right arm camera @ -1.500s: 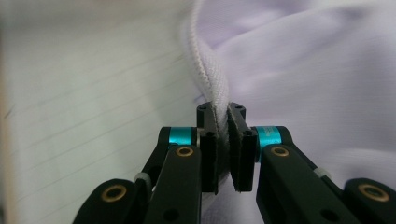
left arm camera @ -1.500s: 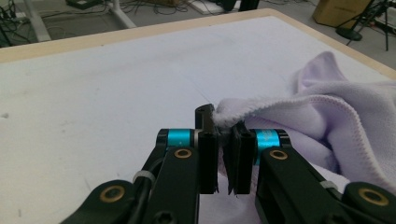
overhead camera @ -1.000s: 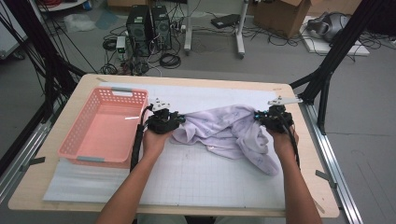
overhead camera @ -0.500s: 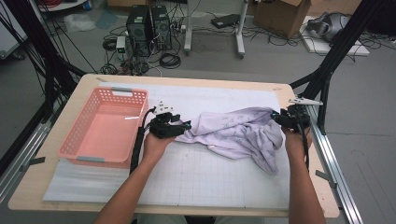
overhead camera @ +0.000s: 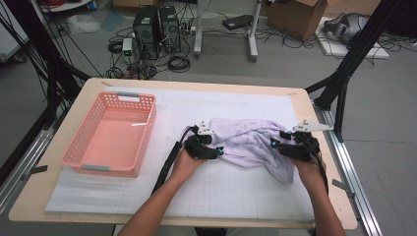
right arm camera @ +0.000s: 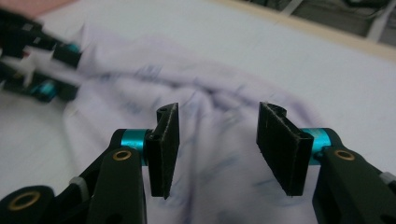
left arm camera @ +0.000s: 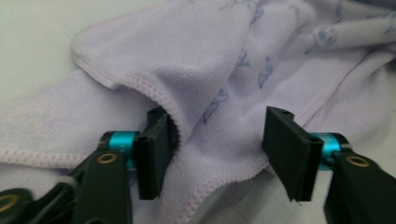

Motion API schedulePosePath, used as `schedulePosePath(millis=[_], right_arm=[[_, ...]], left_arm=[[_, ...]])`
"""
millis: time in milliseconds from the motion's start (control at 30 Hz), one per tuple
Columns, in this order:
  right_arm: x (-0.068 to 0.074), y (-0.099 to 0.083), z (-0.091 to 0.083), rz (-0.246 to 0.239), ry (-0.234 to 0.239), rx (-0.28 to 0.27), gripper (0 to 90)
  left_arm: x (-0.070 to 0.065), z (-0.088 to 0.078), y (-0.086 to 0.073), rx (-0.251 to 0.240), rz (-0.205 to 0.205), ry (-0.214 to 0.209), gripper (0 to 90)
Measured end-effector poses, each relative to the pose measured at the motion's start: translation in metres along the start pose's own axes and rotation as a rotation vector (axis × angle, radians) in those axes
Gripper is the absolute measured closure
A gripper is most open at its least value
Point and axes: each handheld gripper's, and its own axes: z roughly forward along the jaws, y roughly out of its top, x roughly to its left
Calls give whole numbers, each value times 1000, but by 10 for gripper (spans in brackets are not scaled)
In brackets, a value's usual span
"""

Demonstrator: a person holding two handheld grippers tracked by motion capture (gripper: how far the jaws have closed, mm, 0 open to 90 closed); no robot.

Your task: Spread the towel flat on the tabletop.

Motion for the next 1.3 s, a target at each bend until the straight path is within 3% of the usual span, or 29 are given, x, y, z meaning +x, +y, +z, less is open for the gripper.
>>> schedulePosePath(millis=[67,100,167,200,267,333,400,500,567,633,700,767,833,933,967,1033,1100,1200,1300], right_arm=[[8,-11,8,-15,43,42,487],[12,-16,12,-27,52,57,487],[18,-25,24,-57,80,115,492],[22,-30,29,-83,57,153,504],[26,-38,38,-118,30,194,546],[28,-39,35,-104,46,183,698],[30,-40,32,-100,80,183,777],[41,-41,26,-102,173,189,804],[53,-43,20,-123,220,192,809],[65,-45,15,-136,298,179,817],[83,-48,14,-163,374,193,818],[99,-51,15,-198,419,212,815],[111,-52,15,-221,435,219,800],[115,-45,15,-199,493,179,734],[114,-41,16,-190,499,165,687],[110,-34,17,-181,478,132,584],[99,-23,16,-159,461,70,525],[79,-5,20,-162,351,-20,461],[56,14,37,-121,266,-43,443]], left_arm=[[0,-1,1,5,18,35,626],[2,-3,0,10,30,46,766],[8,-6,0,9,-8,30,831],[11,-9,0,9,-8,40,838],[20,-19,2,-32,-46,66,846],[27,-27,3,-74,-79,75,849],[31,-33,4,-99,-97,77,851],[34,-34,3,-96,-98,88,851],[36,-34,2,-96,-111,90,851],[36,-34,2,-95,-111,91,851],[36,-36,1,-87,-93,139,873],[42,-39,-1,-99,-131,128,873],[46,-43,-5,-89,-130,129,873],[47,-46,-6,-86,-131,110,865],[46,-47,-6,-95,-135,107,841],[46,-49,-5,-115,-165,97,685],[45,-51,-4,-113,-172,95,560],[44,-52,-4,-116,-173,75,491],[42,-51,-5,-99,-155,56,477]])
